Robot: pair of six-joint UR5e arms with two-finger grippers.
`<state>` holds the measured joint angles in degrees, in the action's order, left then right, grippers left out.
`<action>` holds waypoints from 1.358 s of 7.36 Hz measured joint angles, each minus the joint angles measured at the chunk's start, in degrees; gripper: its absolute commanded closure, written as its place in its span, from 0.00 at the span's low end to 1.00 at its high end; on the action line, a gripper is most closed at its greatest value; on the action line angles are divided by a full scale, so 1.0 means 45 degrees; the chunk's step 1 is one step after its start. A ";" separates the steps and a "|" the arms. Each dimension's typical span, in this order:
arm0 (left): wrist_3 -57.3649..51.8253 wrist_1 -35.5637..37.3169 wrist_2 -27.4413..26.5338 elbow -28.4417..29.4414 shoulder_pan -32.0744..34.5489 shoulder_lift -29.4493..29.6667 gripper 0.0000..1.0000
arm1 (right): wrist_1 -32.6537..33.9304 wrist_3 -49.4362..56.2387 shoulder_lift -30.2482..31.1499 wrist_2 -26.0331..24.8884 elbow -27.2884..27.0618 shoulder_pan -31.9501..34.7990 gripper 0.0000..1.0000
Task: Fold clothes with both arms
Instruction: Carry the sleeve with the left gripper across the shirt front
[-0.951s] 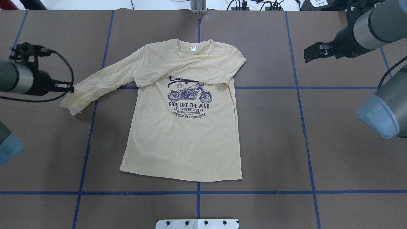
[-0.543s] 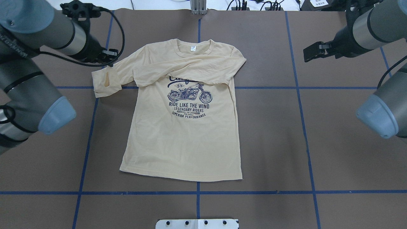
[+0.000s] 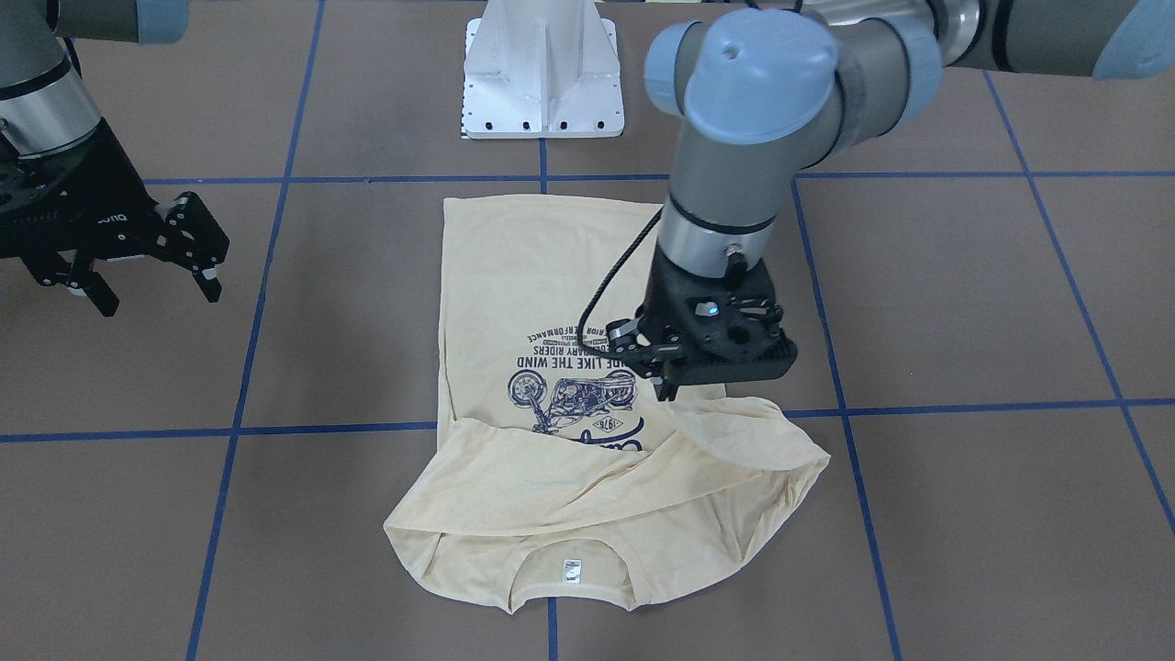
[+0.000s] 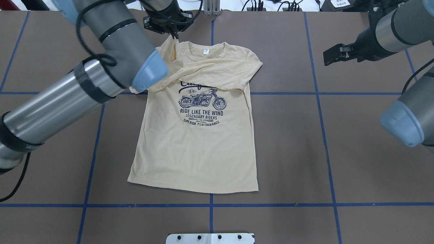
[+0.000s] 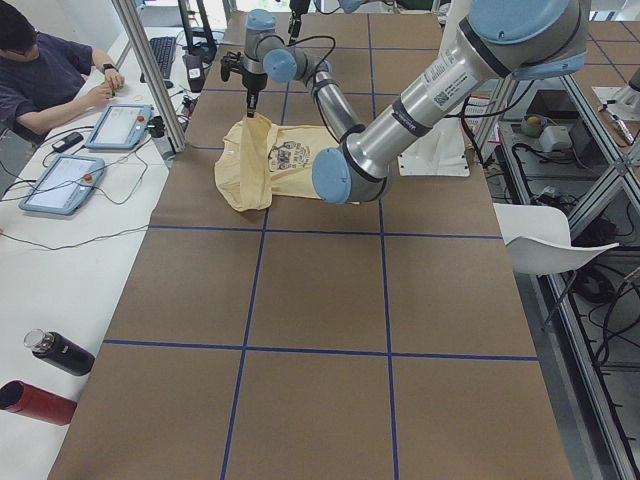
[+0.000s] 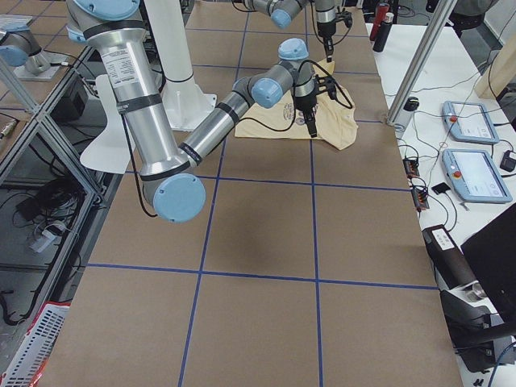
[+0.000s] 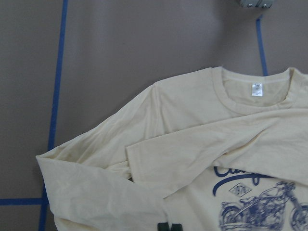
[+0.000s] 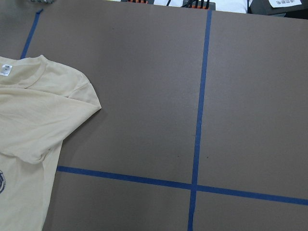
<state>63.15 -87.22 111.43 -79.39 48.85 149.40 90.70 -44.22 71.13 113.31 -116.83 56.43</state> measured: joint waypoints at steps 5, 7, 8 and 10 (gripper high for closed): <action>0.3164 -0.3093 -0.1357 0.6413 -0.1603 0.3377 1.00 | 0.0000 -0.0037 -0.0031 -0.0003 0.0028 0.0000 0.00; 0.4167 -0.4436 -0.1983 0.8120 -0.2063 0.4095 0.00 | 0.0000 -0.0037 -0.0076 -0.0004 0.0108 -0.0013 0.00; 0.4402 -0.5022 -0.2114 0.8671 -0.2171 0.4331 0.00 | 0.0000 -0.0042 -0.0096 -0.0004 0.0157 -0.0029 0.00; 0.4295 -0.5354 -0.2148 0.8544 -0.2343 0.4522 0.00 | 0.0000 -0.0054 -0.0123 -0.0003 0.0201 -0.0050 0.00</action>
<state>82.48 -111.31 101.77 -40.94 38.31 169.75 90.70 -44.46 70.57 113.29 -115.92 56.20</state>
